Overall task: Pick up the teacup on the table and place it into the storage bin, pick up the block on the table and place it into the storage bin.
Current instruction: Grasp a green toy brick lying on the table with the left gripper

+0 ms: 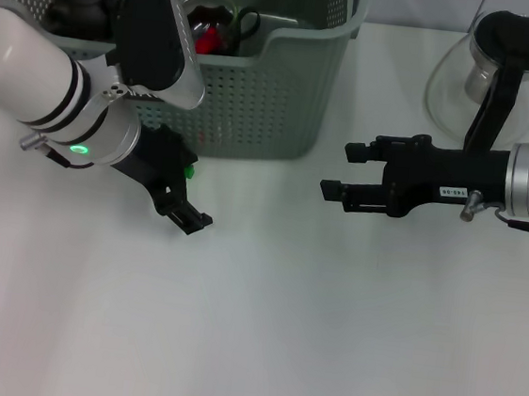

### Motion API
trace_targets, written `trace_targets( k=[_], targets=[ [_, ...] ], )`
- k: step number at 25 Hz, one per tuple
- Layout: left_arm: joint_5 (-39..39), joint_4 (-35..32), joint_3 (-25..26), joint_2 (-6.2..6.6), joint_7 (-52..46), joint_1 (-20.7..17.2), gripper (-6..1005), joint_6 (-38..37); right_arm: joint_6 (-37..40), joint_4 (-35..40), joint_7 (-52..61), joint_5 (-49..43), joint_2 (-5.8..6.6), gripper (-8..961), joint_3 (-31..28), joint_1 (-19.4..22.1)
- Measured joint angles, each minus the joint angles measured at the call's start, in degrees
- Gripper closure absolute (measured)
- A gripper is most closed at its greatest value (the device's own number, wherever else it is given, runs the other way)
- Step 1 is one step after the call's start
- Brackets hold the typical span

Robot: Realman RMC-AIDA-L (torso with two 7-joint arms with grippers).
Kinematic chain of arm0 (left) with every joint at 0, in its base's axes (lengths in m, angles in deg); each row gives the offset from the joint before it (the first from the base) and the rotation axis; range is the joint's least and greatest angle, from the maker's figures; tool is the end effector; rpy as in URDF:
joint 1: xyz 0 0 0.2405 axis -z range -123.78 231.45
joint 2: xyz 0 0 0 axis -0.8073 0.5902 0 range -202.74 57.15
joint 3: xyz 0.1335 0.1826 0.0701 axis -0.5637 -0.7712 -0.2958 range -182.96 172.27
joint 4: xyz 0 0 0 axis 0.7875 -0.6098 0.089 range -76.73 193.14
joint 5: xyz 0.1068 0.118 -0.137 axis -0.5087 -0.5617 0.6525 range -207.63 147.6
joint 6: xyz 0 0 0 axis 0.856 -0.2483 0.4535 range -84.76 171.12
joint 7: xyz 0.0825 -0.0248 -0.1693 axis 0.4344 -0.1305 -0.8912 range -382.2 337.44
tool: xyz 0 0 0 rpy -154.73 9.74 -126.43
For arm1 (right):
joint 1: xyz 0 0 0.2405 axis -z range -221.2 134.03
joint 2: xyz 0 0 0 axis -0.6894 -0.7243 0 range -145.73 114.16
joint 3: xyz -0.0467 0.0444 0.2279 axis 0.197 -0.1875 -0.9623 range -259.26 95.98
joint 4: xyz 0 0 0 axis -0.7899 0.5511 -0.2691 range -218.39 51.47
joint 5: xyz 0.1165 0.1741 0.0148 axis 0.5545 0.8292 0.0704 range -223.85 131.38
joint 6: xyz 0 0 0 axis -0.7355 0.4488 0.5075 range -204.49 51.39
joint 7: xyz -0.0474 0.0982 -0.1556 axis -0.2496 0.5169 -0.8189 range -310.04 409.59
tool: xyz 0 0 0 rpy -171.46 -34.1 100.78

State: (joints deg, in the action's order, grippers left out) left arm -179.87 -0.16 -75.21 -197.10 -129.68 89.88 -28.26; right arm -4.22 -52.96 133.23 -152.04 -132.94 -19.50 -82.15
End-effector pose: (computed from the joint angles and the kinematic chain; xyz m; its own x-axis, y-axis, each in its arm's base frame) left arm -0.2256 0.3753 -0.0756 0.9224 0.2805 -0.2654 0.1825 -0.9223 -0.3406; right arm 0.2011 0.3699 -0.0826 0.8760 -0.3431 -0.3391 -0.4088 -0.9011 -0.1444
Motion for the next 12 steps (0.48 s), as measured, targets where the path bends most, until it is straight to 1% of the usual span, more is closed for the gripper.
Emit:
trace_targets(
  k=[12],
  targets=[
    [0.0,0.7,-0.1,0.01,0.3,0.0,37,0.2,0.0,0.0,0.0,-0.3,-0.10,187,-0.5,0.0]
  ],
)
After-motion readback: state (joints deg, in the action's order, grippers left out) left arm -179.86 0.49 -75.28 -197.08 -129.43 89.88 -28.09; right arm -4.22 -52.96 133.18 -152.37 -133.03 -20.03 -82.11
